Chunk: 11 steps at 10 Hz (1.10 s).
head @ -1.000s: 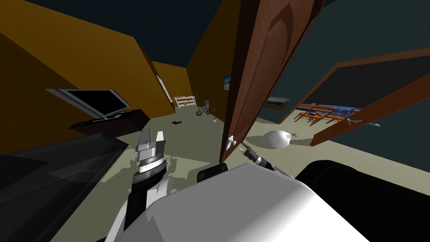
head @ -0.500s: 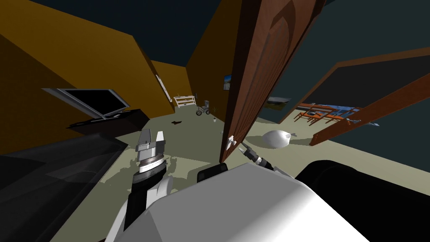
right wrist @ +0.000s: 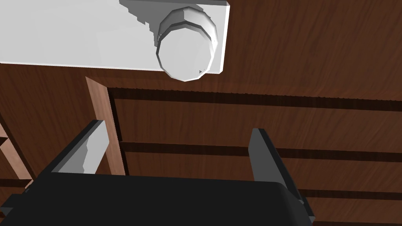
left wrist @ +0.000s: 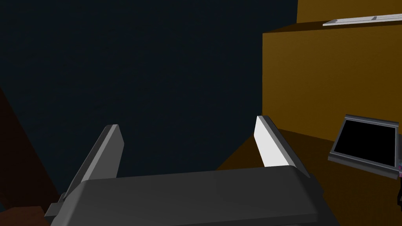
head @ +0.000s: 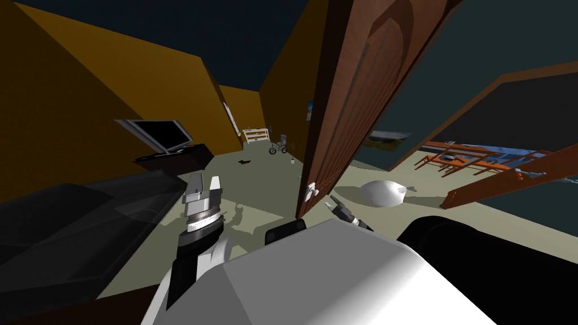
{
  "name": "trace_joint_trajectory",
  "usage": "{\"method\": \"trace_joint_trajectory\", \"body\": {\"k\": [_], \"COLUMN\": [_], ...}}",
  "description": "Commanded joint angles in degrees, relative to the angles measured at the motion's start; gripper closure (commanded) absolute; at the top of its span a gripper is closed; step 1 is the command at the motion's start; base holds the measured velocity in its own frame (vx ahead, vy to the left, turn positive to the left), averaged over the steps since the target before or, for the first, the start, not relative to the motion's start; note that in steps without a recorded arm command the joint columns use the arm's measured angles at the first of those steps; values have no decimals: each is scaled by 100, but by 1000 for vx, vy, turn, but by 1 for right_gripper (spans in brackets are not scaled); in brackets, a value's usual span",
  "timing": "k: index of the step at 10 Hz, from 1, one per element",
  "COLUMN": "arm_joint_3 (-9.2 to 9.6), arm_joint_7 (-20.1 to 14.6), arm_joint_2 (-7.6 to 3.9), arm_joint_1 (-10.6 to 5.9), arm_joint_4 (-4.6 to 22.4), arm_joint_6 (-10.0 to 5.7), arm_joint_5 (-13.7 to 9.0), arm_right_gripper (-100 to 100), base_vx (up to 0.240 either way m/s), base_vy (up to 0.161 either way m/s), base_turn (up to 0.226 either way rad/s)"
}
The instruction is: Pull the door open
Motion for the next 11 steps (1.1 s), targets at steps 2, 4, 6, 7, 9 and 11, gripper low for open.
{"method": "trace_joint_trajectory", "body": {"k": [2, 4, 6, 7, 9, 11], "arm_joint_3": [-120, -120, -120, -120, -120, -120], "arm_joint_7": [82, 82, 82, 82, 82, 82], "arm_joint_2": [126, 126, 126, 126, 126, 126], "arm_joint_1": [241, 241, 241, 241, 241, 241], "arm_joint_4": [48, 48, 48, 48, 48, 48], "arm_joint_6": [-190, -190, -190, -190, -190, -190], "arm_joint_5": [-66, -66, -66, -66, -66, -66], "arm_right_gripper": [-100, -100, -100, -100, -100, -100], "base_vx": [-20, 6, -5, -10, 5, -3], "base_vy": [-15, 15, -7, -15, 7, -4], "base_turn": [90, -25, 21, 43, -20, 11]}}
